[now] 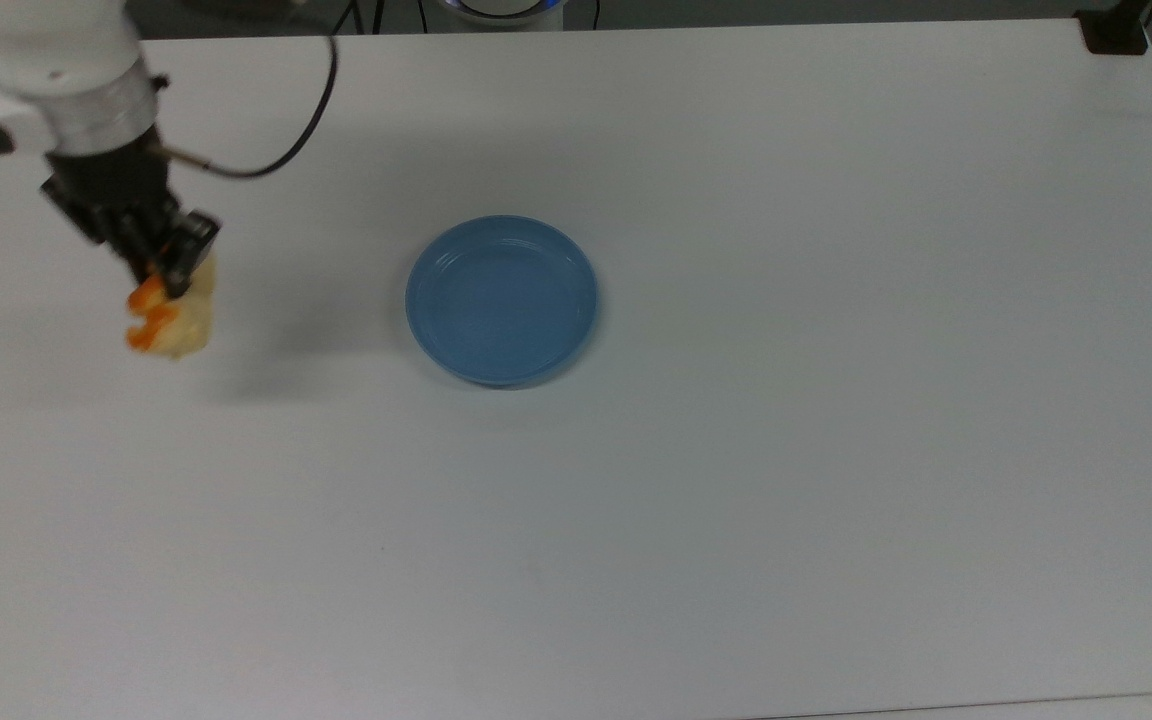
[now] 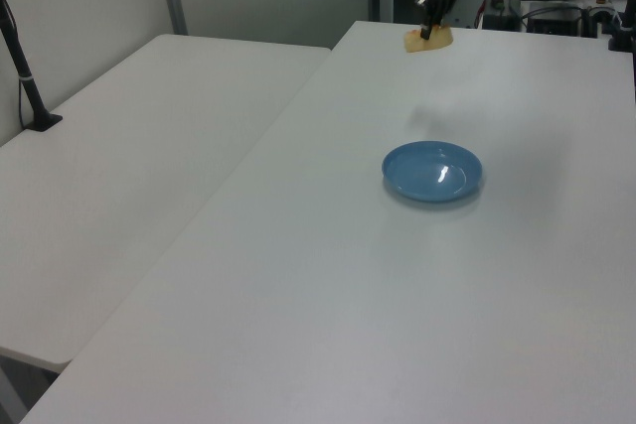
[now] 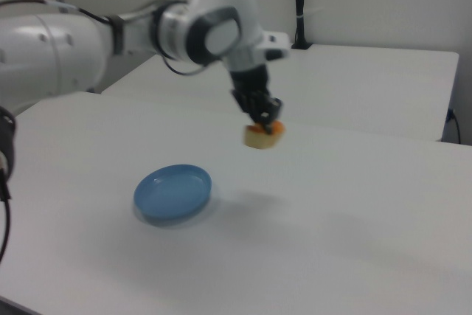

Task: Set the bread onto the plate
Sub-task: 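Lift the bread and carry it over the blue plate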

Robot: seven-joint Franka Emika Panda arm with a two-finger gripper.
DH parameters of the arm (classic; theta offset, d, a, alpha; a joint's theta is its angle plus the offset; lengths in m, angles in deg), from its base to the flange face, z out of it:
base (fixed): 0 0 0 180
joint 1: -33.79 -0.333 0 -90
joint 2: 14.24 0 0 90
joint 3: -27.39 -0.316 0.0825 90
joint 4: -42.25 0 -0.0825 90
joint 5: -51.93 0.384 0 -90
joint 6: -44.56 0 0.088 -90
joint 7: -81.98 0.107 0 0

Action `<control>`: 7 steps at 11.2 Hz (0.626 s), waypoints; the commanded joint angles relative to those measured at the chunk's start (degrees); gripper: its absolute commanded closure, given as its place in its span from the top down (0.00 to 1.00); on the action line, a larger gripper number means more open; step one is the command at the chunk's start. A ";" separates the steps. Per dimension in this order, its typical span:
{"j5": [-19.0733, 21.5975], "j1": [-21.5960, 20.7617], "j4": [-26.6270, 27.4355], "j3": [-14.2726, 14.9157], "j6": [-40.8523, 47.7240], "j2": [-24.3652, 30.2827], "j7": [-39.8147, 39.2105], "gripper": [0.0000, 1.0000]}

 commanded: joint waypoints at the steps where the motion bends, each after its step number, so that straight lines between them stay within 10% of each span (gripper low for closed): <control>1: 0.14 -1.14 4.48 -4.96 14.70 8.72 -0.54 0.28; 7: 0.49 -3.25 16.60 -12.01 16.51 15.42 0.51 0.28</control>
